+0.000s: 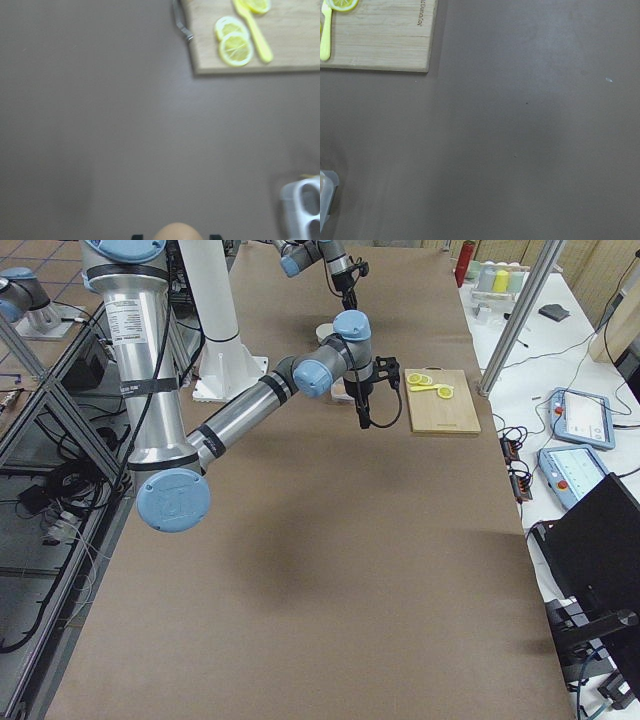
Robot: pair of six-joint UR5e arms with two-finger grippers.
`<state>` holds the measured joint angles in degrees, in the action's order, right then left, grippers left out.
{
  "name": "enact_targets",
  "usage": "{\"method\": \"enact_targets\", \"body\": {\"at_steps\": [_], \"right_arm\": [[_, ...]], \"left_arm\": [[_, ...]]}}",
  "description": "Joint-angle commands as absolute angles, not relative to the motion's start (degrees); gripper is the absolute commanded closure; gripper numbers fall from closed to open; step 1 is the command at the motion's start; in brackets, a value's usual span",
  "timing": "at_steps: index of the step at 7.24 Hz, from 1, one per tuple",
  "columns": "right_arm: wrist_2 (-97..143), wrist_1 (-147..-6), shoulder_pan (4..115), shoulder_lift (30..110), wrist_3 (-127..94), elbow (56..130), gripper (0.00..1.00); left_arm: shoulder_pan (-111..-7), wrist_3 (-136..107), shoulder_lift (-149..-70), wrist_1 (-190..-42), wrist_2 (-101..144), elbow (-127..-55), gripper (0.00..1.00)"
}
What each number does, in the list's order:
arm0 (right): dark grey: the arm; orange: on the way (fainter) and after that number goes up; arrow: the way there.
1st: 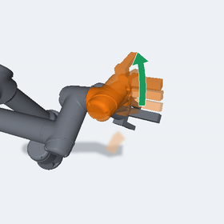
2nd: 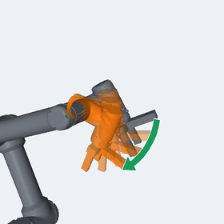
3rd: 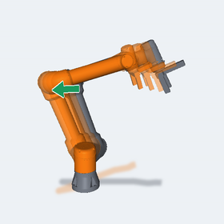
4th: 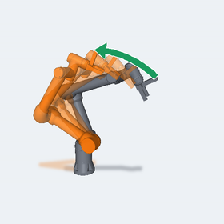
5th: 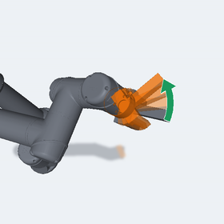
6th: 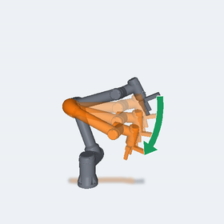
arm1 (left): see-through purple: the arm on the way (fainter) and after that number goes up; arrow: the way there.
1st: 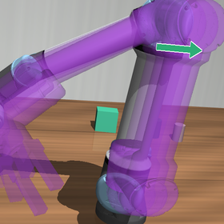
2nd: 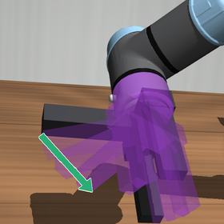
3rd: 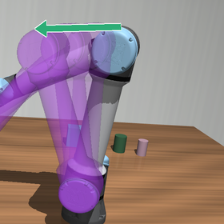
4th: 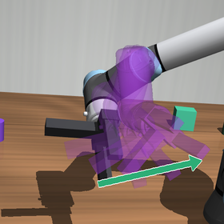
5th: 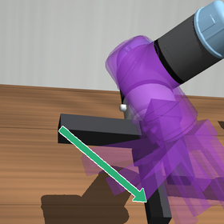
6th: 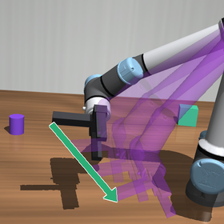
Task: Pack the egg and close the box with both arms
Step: 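Carry the egg with the left gripper over the clear egg box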
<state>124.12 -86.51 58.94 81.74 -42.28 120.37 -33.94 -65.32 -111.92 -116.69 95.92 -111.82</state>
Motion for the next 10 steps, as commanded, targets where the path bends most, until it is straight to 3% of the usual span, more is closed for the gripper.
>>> {"method": "enact_targets", "body": {"at_steps": [1,3,7,10], "right_arm": [[124.1,-86.48,58.89,81.74,-42.28,120.41,0.0],[124.19,-86.48,58.89,81.74,-42.28,120.32,0.0],[124.19,-86.48,58.89,81.74,-42.28,120.41,0.0],[124.19,-86.48,58.89,81.74,-42.28,120.32,0.0]], "left_arm": [[-33.58,-61.56,-117.74,-126.71,92.83,-106.2,1.0],[-30.51,-56.61,-119.97,-131.97,87.04,-102.94,1.0],[-26.11,-42.19,-122.34,-152.16,80.16,-85.48,1.0],[-21.46,-42.19,-126.64,-154.42,76.29,-80.69,1.0]]}}
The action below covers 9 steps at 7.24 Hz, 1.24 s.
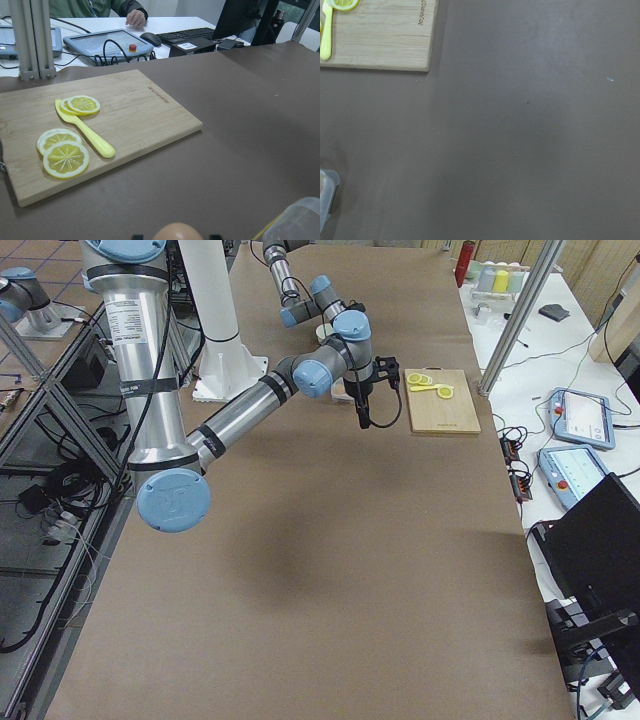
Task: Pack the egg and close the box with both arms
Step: 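Carry the egg with the left gripper over the clear egg box, then lower the egg into the empty slot and open the left gripper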
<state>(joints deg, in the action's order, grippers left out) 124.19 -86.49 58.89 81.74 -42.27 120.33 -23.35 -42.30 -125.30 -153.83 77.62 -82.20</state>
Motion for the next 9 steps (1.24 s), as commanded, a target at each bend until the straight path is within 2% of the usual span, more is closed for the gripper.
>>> {"method": "enact_targets", "body": {"at_steps": [1,9], "right_arm": [[124.19,-86.48,58.89,81.74,-42.28,120.24,0.0],[124.19,-86.48,58.89,81.74,-42.36,120.23,0.0]], "left_arm": [[-20.23,-42.19,-126.74,-154.42,75.94,-80.68,1.0],[-17.14,-40.6,-125.86,-155.83,75.06,-80.07,1.0]]}}
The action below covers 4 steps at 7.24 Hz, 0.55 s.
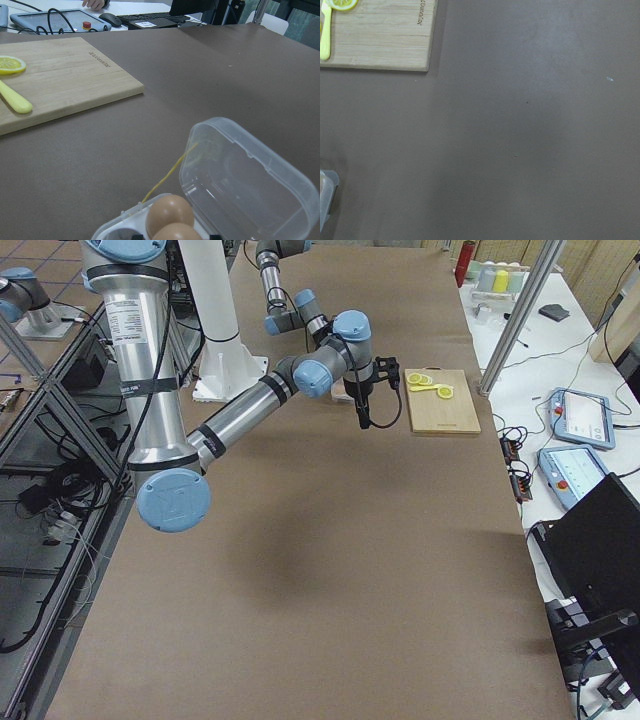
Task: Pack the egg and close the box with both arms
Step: 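Lower the egg into the empty slot and open the left gripper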
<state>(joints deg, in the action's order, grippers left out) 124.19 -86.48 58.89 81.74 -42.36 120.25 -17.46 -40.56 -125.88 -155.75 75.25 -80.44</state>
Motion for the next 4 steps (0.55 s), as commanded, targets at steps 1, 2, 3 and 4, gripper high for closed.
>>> {"method": "enact_targets", "body": {"at_steps": [1,2,3,4], "right_arm": [[124.19,-86.48,58.89,81.74,-42.36,120.15,0.0],[124.19,-86.48,58.89,81.74,-42.36,120.23,0.0],[124.19,-86.48,58.89,81.74,-42.36,120.23,0.0],[124.19,-86.57,58.89,81.74,-42.36,120.15,0.0]], "left_arm": [[-16.96,-40.61,-125.86,-155.83,75.06,-80.07,1.0],[-16.96,-40.61,-125.86,-155.92,75.06,-80.07,1.0],[-16.35,-40.61,-125.86,-157.4,74.62,-79.98,0.98],[-16.35,-40.61,-125.86,-157.76,74.36,-79.89,0.74]]}}
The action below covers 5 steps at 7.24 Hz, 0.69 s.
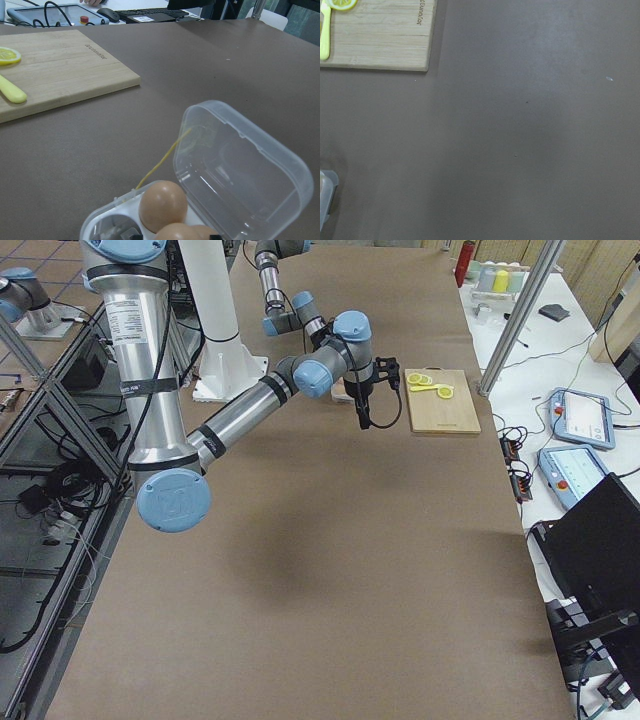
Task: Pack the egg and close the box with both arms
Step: 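Lower the egg into the empty slot and open the left gripper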
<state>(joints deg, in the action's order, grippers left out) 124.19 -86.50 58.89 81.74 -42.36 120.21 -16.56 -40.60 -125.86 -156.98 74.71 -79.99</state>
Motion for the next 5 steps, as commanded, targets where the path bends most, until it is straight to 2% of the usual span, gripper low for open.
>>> {"method": "enact_targets", "body": {"at_steps": [1,2,5], "right_arm": [[124.19,-86.49,58.89,81.74,-42.36,120.23,0.0],[124.19,-86.48,58.89,81.74,-42.36,120.23,0.0],[124.36,-86.48,58.89,81.74,-42.36,120.41,0.0]], "left_arm": [[-16.26,-40.61,-125.86,-157.85,74.36,-79.98,0.53],[-16.35,-40.61,-125.86,-158.03,74.44,-79.98,0.43],[-16.35,-40.61,-125.77,-158.91,74.44,-80.07,0.34]]}}
